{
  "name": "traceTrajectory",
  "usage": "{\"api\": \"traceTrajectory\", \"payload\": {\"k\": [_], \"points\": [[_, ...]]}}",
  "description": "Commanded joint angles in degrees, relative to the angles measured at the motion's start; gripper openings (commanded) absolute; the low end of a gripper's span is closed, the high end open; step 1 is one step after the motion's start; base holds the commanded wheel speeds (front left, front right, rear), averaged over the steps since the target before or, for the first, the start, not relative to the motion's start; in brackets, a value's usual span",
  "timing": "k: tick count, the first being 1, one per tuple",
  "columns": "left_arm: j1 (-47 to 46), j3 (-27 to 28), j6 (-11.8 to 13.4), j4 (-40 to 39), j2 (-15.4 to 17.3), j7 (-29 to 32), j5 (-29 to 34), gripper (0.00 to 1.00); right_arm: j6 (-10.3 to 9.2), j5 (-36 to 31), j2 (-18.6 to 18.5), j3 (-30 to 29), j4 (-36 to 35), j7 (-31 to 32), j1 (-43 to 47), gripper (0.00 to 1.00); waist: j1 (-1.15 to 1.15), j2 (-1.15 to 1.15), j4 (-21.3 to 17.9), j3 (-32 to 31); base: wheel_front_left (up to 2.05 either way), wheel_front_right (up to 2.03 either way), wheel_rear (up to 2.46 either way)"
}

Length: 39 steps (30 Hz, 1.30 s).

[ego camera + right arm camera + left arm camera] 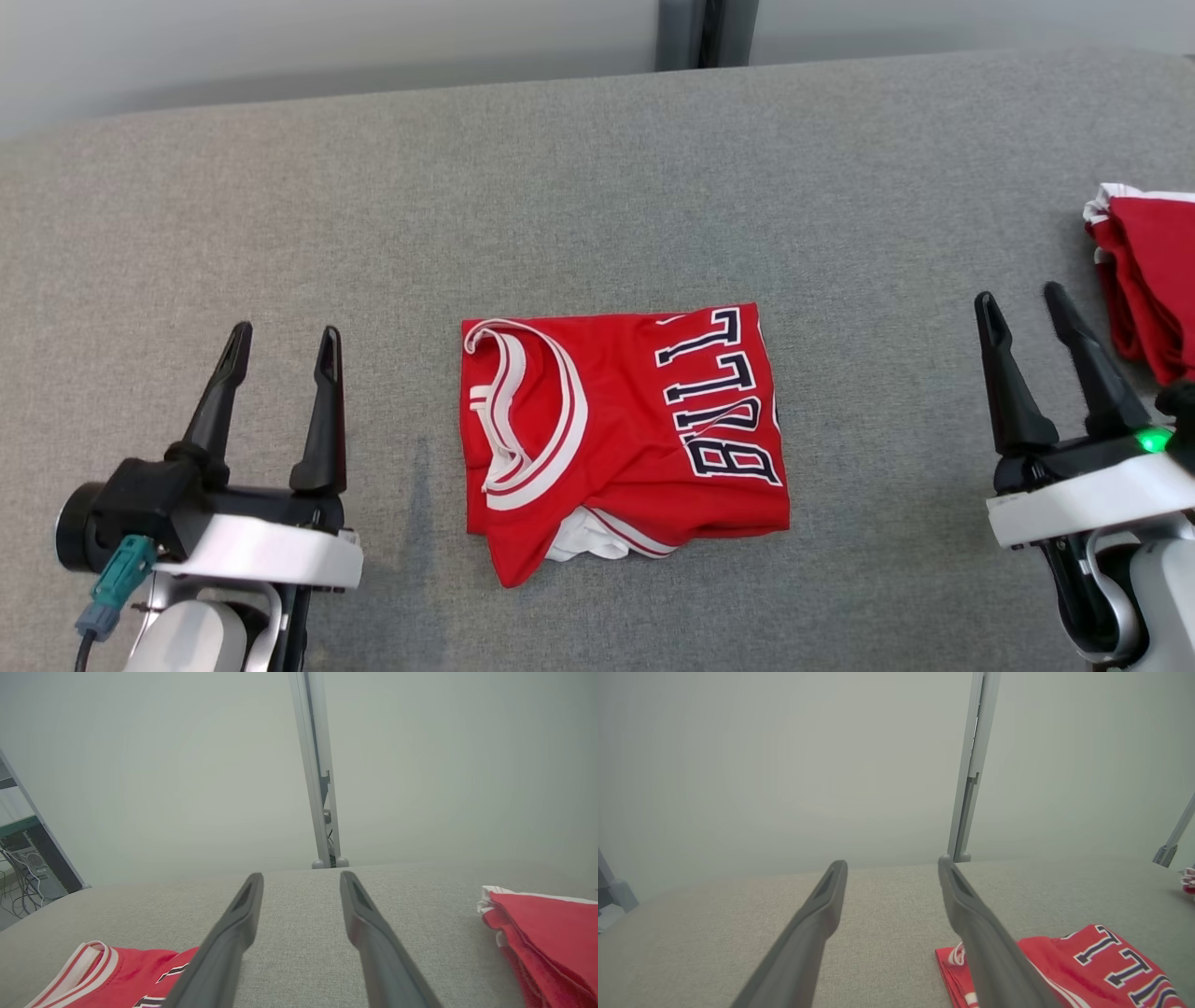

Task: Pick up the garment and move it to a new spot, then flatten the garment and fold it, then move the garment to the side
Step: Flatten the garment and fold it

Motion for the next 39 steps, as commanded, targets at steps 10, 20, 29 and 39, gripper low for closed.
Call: {"api": "traceTrajectory", "payload": {"k": [10,20,29,39], "points": [[3.4,-0.5,0.9,-0.7,1.4,1.4,-0.1,1.00,-0.03,-4.3,0.7,-3.4,-3.3,2.4,4.9,1.00,0.00,0.00,-0.6,-3.2,0.00,0.00,0.00],[3.1,-0.6,1.1,-1.1,1.7,1.5,-0.5,1.00,-0.03,-5.4,1.4,-4.3,-6.1,4.2,6.4,1.00,0.00,0.00,-0.4,-3.1,0.00,0.00,0.00],[1.3,-1.0,0.6,-1.1,1.4,0.8,-0.4,1.00,-0.03,-5.1,0.5,3.6,-4.7,5.8,3.5,0.00,0.00,0.00,1.8,-1.1,0.00,0.00,0.00],[0.0,-1.6,0.1,0.0,-0.1,-0.4,-0.7,1.00,-0.03,-2.3,1.2,18.9,0.6,5.9,-0.8,0.00,0.00,0.00,5.2,1.0,0.00,0.00,0.00]]}}
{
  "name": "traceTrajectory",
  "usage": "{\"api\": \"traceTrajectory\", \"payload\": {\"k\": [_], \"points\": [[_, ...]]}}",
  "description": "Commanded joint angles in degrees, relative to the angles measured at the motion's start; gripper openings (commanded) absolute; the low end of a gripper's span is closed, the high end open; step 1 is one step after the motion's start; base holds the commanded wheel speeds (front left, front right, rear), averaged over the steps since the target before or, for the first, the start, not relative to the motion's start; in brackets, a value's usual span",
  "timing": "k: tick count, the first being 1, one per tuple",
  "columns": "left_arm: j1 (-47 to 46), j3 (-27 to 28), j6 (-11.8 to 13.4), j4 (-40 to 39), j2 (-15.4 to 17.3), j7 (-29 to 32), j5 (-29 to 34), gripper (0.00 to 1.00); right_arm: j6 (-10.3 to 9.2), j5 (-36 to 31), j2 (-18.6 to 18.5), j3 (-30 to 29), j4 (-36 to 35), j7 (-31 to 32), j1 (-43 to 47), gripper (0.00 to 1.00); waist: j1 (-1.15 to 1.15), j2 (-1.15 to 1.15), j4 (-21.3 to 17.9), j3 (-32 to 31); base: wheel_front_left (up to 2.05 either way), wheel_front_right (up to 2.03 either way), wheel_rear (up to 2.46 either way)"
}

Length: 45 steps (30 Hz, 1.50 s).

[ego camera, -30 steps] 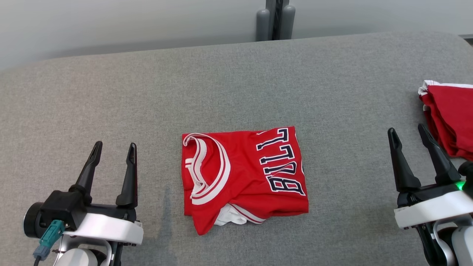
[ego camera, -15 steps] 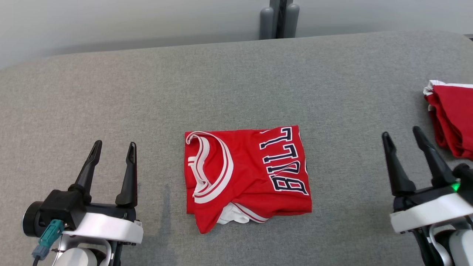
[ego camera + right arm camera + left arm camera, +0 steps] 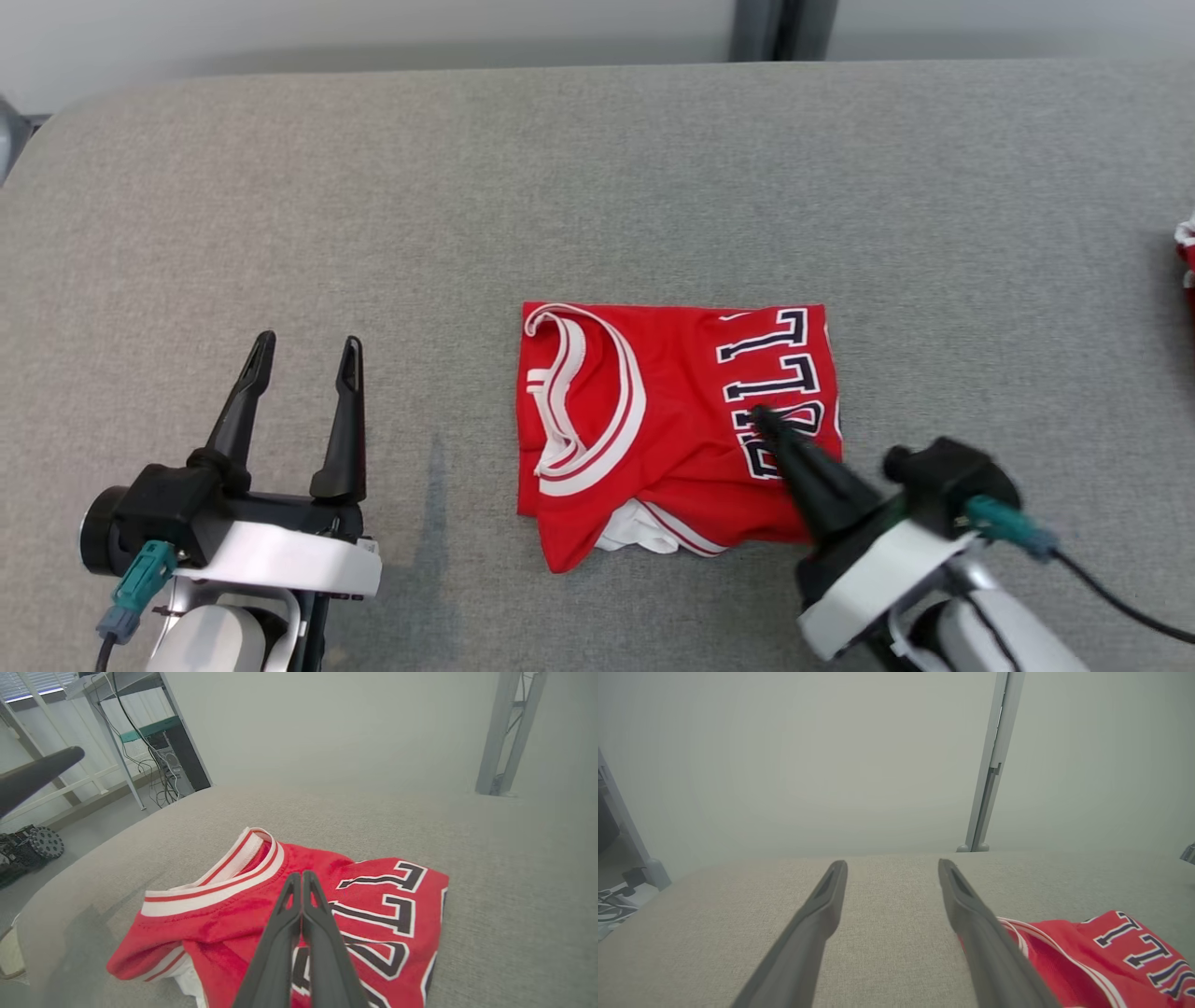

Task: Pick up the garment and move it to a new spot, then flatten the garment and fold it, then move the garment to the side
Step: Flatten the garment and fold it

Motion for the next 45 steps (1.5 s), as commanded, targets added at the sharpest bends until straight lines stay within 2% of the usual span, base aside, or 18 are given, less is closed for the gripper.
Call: {"api": "traceTrajectory", "payload": {"k": [1,7,15,27,30,35,37,38,40,41,42,43,44,45], "points": [[-0.8,0.0,-0.2,0.2,-0.1,-0.3,-0.1,1.00,-0.03,0.5,-0.2,0.7,0.5,-0.2,-0.7,0.00,0.00,0.00,0.6,0.5,0.00,0.00,0.00],[-2.0,-0.5,-0.8,1.2,-1.1,-1.0,-0.1,1.00,-0.03,2.7,-0.7,9.9,5.7,-0.6,-3.9,0.00,0.00,0.00,2.4,1.7,0.00,0.00,0.00],[-3.2,-0.5,-1.2,2.4,-2.1,-1.5,0.1,1.00,-0.03,6.0,-1.8,16.3,13.4,-2.0,-6.4,0.00,0.00,0.00,3.1,2.7,0.00,0.00,0.00],[-3.1,0.0,-1.3,2.6,-2.4,-1.7,0.5,1.00,-0.03,7.7,-4.3,23.7,13.9,-2.4,-4.6,0.00,0.00,0.00,1.9,2.8,0.00,0.00,0.00],[-3.1,0.1,-1.3,2.4,-2.3,-1.8,0.5,1.00,-0.03,7.6,-4.5,23.1,12.5,-3.6,-4.9,0.00,0.00,0.00,1.7,2.8,0.00,0.00,0.00],[-2.8,0.4,-1.1,2.3,-2.1,-1.9,0.7,1.00,-0.03,7.5,-3.7,17.8,9.5,-6.3,-5.5,0.00,0.00,0.00,1.2,2.6,0.00,0.00,0.00],[-2.4,0.6,-0.9,2.2,-2.1,-1.9,0.7,1.00,-0.03,6.9,-3.3,14.2,8.3,-7.1,-5.3,0.00,0.00,0.00,0.9,2.2,0.00,0.00,0.00],[-2.2,0.7,-0.8,2.1,-1.9,-1.9,0.7,1.00,-0.03,6.3,-2.7,9.8,7.3,-7.7,-4.6,0.00,0.00,0.00,0.6,1.8,0.00,0.00,0.00],[-2.0,0.9,-0.7,1.8,-1.8,-1.9,0.9,1.00,-0.03,5.6,-1.9,5.1,6.2,-8.1,-3.8,0.00,0.00,0.00,0.3,1.4,0.00,0.00,0.00],[-1.8,0.9,-0.6,1.6,-1.7,-1.9,1.0,1.00,-0.03,4.6,-1.8,2.5,5.8,-8.3,-3.5,0.07,0.00,0.00,0.1,1.1,0.00,0.00,0.00],[-1.8,0.9,-0.6,1.6,-1.7,-1.9,1.0,1.00,-0.03,4.6,-1.8,2.5,5.8,-8.3,-3.5,0.07,0.00,0.00,0.1,1.1,0.00,0.00,0.00],[-1.6,1.0,-0.4,1.5,-1.6,-1.9,1.0,1.00,-0.03,4.3,-1.3,0.0,5.5,-8.5,-3.2,0.31,0.00,0.00,-0.2,0.9,0.00,0.00,0.00],[-1.5,1.0,-0.3,1.4,-1.6,-1.8,1.1,1.00,-0.03,3.8,-0.9,-2.3,5.2,-8.4,-2.8,0.46,0.00,0.00,-0.4,0.6,0.00,0.00,0.00],[-1.5,0.9,-0.1,1.3,-1.5,-1.7,1.1,1.00,-0.03,3.0,-0.6,-4.7,4.7,-8.5,-2.6,0.87,0.00,0.00,-0.6,0.4,0.00,0.00,0.00]]}}
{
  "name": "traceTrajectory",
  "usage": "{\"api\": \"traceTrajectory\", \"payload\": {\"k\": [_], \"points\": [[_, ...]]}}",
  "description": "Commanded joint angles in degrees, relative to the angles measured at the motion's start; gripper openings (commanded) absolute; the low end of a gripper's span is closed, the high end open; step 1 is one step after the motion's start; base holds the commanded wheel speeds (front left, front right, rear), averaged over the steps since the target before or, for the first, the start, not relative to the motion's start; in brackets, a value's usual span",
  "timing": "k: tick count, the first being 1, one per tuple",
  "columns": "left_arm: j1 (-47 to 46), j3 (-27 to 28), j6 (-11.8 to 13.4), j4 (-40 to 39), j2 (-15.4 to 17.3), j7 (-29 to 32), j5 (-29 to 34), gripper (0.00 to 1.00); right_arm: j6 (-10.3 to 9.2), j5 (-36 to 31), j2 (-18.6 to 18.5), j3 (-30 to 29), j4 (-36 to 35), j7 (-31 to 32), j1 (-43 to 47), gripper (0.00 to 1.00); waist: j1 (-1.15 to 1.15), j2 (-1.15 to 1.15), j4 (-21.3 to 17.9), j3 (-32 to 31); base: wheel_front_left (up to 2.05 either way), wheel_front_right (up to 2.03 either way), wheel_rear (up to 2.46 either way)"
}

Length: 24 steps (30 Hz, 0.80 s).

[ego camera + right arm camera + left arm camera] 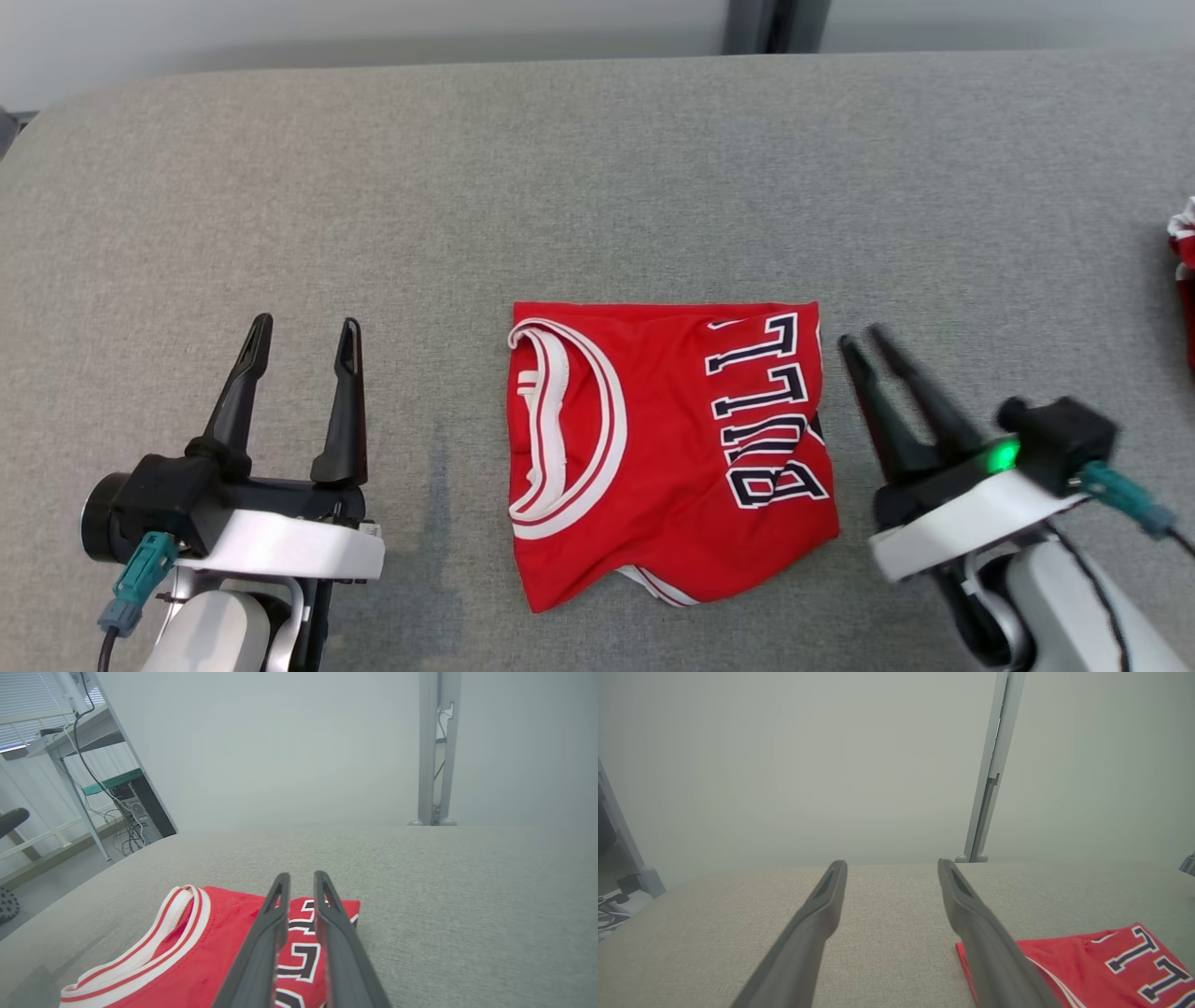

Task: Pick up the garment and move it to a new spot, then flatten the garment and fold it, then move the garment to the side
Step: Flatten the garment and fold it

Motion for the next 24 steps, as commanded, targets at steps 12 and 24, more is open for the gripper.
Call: {"api": "traceTrajectory", "payload": {"k": [12,24], "points": [[2.8,0.3,1.5,-1.2,2.8,1.8,1.2,1.00,-0.03,-4.6,1.7,-16.8,-4.3,3.3,6.2,1.00,0.00,0.00,-4.2,-5.9,0.00,0.00,0.00],[9.1,-0.2,2.3,-2.2,4.9,4.4,0.5,1.00,-0.03,-6.1,2.7,-19.0,-8.6,8.9,14.9,1.00,0.00,0.00,-6.9,-13.2,0.00,0.00,0.00]]}}
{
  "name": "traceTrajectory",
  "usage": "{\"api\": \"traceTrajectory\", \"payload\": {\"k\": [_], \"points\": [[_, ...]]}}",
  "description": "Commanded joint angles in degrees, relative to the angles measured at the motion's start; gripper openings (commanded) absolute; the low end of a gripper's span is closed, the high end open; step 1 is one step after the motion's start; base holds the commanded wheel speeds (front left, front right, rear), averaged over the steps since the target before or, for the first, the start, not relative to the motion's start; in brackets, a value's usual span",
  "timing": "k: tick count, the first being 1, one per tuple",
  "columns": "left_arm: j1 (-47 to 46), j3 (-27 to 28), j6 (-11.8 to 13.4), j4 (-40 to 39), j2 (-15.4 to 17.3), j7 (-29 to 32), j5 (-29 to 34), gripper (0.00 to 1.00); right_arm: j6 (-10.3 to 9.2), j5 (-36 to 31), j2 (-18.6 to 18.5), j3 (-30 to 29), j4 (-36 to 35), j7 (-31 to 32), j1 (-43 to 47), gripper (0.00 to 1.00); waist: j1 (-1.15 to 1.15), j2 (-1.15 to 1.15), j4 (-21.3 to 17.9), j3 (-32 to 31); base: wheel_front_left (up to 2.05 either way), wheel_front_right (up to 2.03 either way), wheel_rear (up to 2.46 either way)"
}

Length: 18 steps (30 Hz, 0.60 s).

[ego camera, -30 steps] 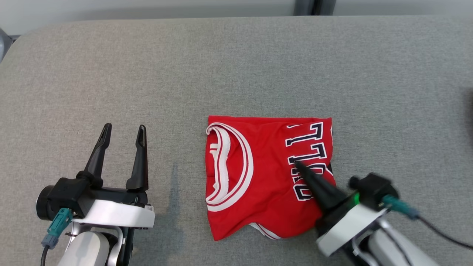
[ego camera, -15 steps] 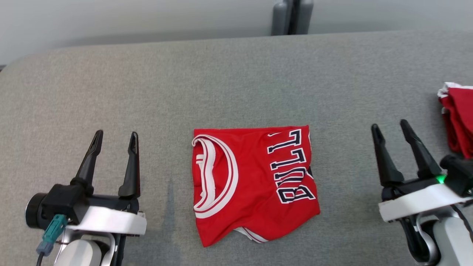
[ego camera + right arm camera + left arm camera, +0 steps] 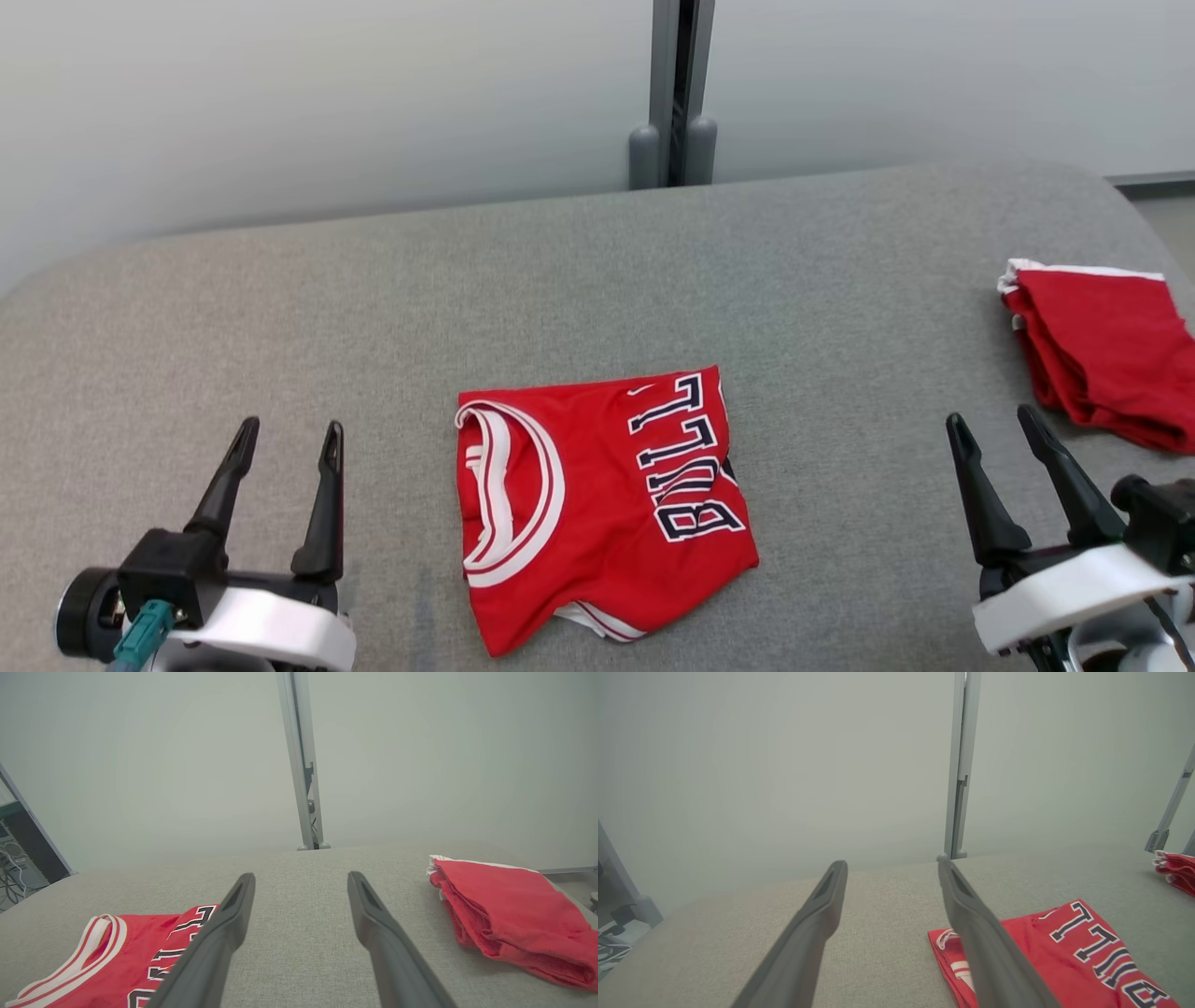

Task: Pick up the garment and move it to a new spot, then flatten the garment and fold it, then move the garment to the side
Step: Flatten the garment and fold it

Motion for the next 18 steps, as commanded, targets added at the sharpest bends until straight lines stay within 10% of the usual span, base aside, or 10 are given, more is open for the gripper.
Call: {"api": "traceTrajectory", "payload": {"k": [1,18], "points": [[1.1,0.2,0.4,-0.3,0.6,0.3,-0.2,1.00,-0.03,-0.4,-0.1,-0.7,-0.7,0.6,1.3,1.00,0.00,0.00,-0.6,-1.6,0.00,0.00,0.00],[7.0,2.0,3.1,-2.6,1.7,2.5,-2.3,1.00,-0.03,-1.7,0.7,-2.6,-6.0,3.8,6.1,1.00,0.00,0.00,0.3,-3.9,0.00,0.00,0.00]]}}
